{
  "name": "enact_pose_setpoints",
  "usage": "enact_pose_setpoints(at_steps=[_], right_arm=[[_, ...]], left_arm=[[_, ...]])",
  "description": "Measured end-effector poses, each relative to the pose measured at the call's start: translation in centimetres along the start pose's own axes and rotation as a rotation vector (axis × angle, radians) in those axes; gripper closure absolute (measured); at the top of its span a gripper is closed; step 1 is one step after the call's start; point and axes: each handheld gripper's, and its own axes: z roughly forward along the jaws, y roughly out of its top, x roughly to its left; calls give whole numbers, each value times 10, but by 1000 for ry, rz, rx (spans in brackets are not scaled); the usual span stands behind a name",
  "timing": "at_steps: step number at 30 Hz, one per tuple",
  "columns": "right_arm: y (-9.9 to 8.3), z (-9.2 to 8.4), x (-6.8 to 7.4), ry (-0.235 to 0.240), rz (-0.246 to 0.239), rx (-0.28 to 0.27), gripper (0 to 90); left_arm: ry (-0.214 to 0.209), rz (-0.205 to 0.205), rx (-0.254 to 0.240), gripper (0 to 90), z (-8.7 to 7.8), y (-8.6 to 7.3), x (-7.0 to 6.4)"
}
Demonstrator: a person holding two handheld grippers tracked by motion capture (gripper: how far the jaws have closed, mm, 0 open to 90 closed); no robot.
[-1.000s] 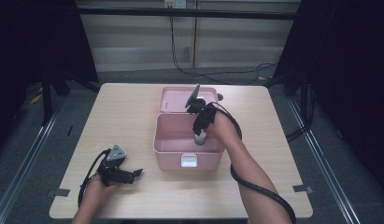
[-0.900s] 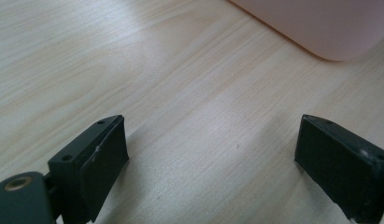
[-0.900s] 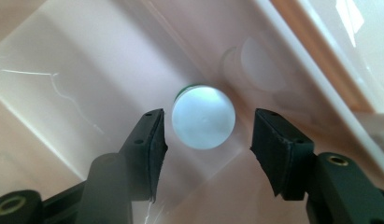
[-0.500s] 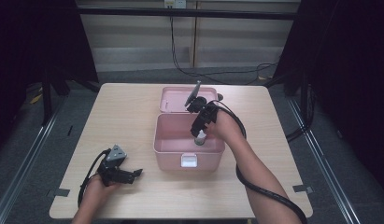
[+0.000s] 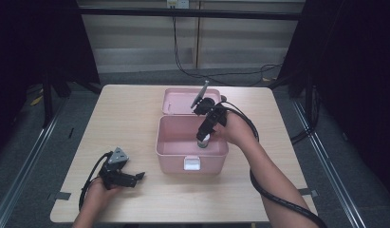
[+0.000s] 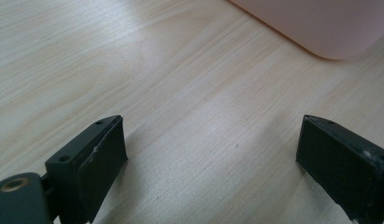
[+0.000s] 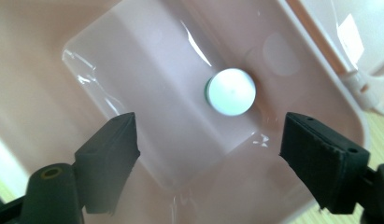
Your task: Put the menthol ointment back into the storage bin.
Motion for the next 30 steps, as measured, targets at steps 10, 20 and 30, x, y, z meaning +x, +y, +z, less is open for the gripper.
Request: enact_pose_setpoints(at_steps=[10,20,30], right_arm=[[-16,-17,2,8,-26,-22,171],[-38,-30,-2,19,-24,-39,167],[-58,-38,-5,22,-24,-33,170]], left_arm=[[0,0,-1,79,0,0,0],[0,1,-1,79,0,0,0],[0,2,-1,79,0,0,0]])
